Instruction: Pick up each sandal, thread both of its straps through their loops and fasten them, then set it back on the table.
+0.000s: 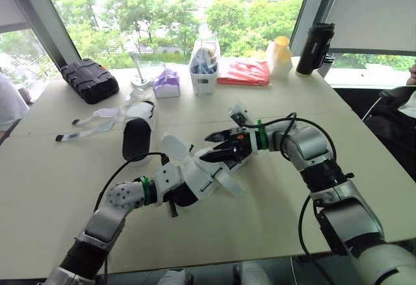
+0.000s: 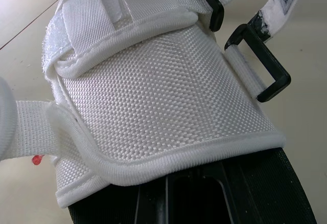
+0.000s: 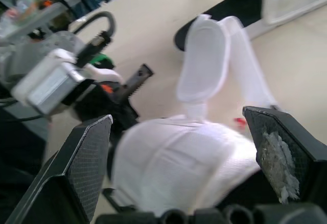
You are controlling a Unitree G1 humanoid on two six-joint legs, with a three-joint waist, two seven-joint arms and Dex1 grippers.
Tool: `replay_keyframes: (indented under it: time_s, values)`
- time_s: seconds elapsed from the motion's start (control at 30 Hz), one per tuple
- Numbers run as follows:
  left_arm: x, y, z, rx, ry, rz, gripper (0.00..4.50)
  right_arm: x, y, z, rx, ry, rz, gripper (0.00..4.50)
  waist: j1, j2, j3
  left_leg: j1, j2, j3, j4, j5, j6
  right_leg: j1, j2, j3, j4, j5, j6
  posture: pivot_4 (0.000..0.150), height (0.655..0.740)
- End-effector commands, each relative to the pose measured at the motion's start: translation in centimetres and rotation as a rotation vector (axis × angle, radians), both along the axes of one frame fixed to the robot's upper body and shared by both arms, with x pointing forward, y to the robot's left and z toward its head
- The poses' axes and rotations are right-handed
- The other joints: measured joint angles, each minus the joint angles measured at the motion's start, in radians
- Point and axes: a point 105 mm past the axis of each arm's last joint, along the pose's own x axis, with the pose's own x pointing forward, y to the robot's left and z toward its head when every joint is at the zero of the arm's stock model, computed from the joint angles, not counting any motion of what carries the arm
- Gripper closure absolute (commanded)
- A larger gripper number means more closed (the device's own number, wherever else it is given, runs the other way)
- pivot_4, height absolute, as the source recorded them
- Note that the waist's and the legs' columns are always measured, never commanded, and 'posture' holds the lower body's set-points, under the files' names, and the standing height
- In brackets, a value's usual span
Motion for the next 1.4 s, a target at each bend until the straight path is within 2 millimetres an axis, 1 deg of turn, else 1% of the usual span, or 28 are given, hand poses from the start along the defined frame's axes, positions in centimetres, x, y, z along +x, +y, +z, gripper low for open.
replay_keyframes:
  time_s: [0.03,0.1,0.17,0.2,0.27,0.33,0.43,0.57,0.6,0.7,0.83,1.03,1.1,1.3,1.4]
  values:
    - [-1.0,1.3,-3.3,0.094,0.118,0.013,4.5,0.6,-1.3,1.9,-0.033,-0.312,0.004,0.06,-0.001,0.0,0.0,0.0,0.0,0.0,0.0,0.0,0.0,0.0,0.0,0.0,0.0,0.0,0.0,0.15,0.74]
    - [-1.1,1.4,-3.3,0.103,0.119,-0.002,4.5,0.5,-1.9,2.0,-0.07,-0.502,0.004,0.06,-0.005,0.0,0.0,0.001,0.0,0.002,-0.001,0.0,0.0,0.0,0.0,0.0,0.0,0.0,0.0,0.15,0.74]
    - [-1.2,1.5,-3.3,0.116,0.119,-0.016,4.5,0.0,-2.5,1.8,-0.105,-0.646,0.035,0.06,-0.005,0.0,0.0,0.001,0.001,0.002,-0.001,0.0,0.0,0.0,0.001,0.0,0.0,0.0,0.0,0.15,0.74]
    - [-1.2,1.6,-3.4,0.121,0.119,-0.021,4.5,-0.2,-2.8,1.6,-0.119,-0.685,0.048,0.06,-0.005,0.0,0.0,0.001,0.001,0.003,-0.001,0.0,0.0,0.0,0.001,0.0,0.0,0.0,0.0,0.15,0.74]
    - [-1.2,1.8,-3.4,0.13,0.119,-0.03,4.5,-1.2,-3.8,0.9,-0.207,-0.852,0.136,0.06,-0.004,0.0,0.0,0.001,0.001,0.003,-0.001,0.0,0.0,0.0,0.001,0.001,0.0,0.0,0.0,0.15,0.74]
    - [-1.1,1.9,-3.3,0.133,0.12,-0.034,4.5,-1.9,-4.6,0.2,-0.264,-0.946,0.215,0.06,-0.003,0.0,0.0,0.001,0.001,0.003,-0.001,0.0,0.0,0.0,0.001,0.001,0.0,0.0,0.0,0.15,0.74]
    - [-1.1,2.1,-3.4,0.139,0.123,-0.039,4.5,-3.3,-5.4,-0.8,-0.298,-1.051,0.329,0.06,-0.01,0.0,0.0,0.002,0.001,0.005,-0.001,0.0,0.0,0.001,0.001,0.002,0.0,0.0,0.0,0.15,0.74]
    - [-1.2,2.2,-3.4,0.142,0.124,-0.042,4.5,-4.7,-5.6,-1.6,-0.3,-1.111,0.434,0.06,-0.019,0.0,0.0,0.003,0.002,0.005,-0.001,0.0,0.0,0.002,0.002,0.002,0.0,0.0,0.0,0.15,0.74]
    - [-1.1,2.2,-3.5,0.143,0.124,-0.043,4.5,-5.0,-5.5,-1.8,-0.294,-1.116,0.453,0.06,-0.02,0.0,0.0,0.003,0.002,0.005,-0.001,0.0,0.0,0.002,0.002,0.002,0.0,0.0,0.0,0.15,0.74]
    - [-1.1,2.1,-3.5,0.145,0.125,-0.048,4.5,-6.0,-4.3,-2.2,-0.24,-1.172,0.511,0.06,-0.022,0.0,0.0,0.003,0.002,0.004,-0.001,0.0,0.0,0.003,0.002,0.002,0.0,0.0,0.0,0.15,0.74]
    - [-1.0,2.0,-3.4,0.142,0.125,-0.052,4.5,-6.5,-2.0,-2.1,-0.163,-1.291,0.574,0.06,-0.024,0.0,0.0,0.004,0.002,0.002,-0.001,0.0,0.0,0.003,0.002,0.003,0.0,0.0,0.0,0.15,0.74]
    - [-0.9,2.0,-3.3,0.141,0.126,-0.052,4.5,-7.2,0.0,-1.7,-0.062,-1.386,0.619,0.06,-0.022,0.0,0.0,0.004,0.001,0.001,0.0,0.0,0.0,0.003,0.002,0.003,0.0,0.0,0.0,0.15,0.74]
    - [-0.8,2.1,-3.2,0.141,0.126,-0.05,4.5,-7.6,0.4,-1.8,-0.037,-1.406,0.641,0.06,-0.021,0.0,0.0,0.004,0.001,0.001,-0.001,0.0,0.0,0.003,0.002,0.003,0.0,0.0,-0.001,0.15,0.74]
    - [-0.8,2.1,-3.2,0.136,0.125,-0.045,4.5,-7.5,0.5,-2.2,-0.044,-1.433,0.669,0.06,-0.023,0.0,0.0,0.004,0.001,0.001,0.0,0.0,0.0,0.003,0.002,0.003,0.0,0.0,-0.001,0.15,0.74]
    - [-0.9,2.1,-3.3,0.134,0.126,-0.044,4.5,-7.6,0.9,-2.1,-0.037,-1.445,0.677,0.83,-0.023,0.0,0.0,0.004,0.001,0.001,0.0,0.0,0.0,0.003,0.002,0.003,0.001,0.0,-0.001,0.15,0.74]
